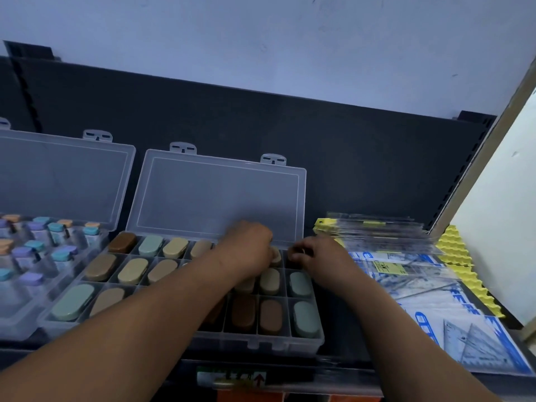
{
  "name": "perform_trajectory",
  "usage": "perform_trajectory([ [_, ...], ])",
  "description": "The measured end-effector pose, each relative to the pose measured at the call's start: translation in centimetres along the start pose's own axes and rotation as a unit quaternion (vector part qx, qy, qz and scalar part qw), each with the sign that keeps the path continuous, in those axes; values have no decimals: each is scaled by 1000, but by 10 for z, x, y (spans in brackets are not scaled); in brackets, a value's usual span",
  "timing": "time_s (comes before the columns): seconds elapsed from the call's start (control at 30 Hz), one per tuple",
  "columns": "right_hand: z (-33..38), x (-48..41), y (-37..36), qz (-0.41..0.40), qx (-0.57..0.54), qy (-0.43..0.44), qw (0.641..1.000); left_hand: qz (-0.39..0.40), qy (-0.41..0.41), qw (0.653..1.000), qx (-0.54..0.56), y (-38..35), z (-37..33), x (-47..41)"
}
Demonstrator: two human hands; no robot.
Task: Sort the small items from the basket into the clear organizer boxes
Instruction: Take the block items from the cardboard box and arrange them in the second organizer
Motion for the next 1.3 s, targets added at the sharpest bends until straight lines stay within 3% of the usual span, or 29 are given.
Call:
perform_trajectory([
  [0.33, -7, 3, -1, 24, -13, 4, 1000, 33, -3, 999, 28, -2, 4, -3],
  [0.47, 5, 9, 13, -74, -18, 24, 997, -8, 26, 994, 104, 26, 23, 14],
  [0.57, 37, 21, 24, -119, -10, 84, 989, -67, 68, 976, 195, 61, 59, 39],
  [0.73, 98, 43, 5, -67, 6, 147, 987, -83, 100, 972, 196, 75, 120, 83],
  [0.87, 132, 53, -17, -26, 36, 161, 986, -61, 62, 984, 157, 67, 136, 106],
  [1.07, 160, 54, -37, 28, 110, 117, 987, -29, -32, 992, 120, 55, 141, 119],
  [1.3, 174, 52, -37, 75, 133, 66, 986, -66, -35, 983, 166, 62, 189, 124],
])
Point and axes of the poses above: each hand's wrist, its own x-axis away from the middle knuckle, its own y-axis out of the back of the hand, z = x × y, the point moved 5 cm from there along -x, towards the middle knuckle, and after that the axes turned 15 degrees about y, right-handed, at the moved point
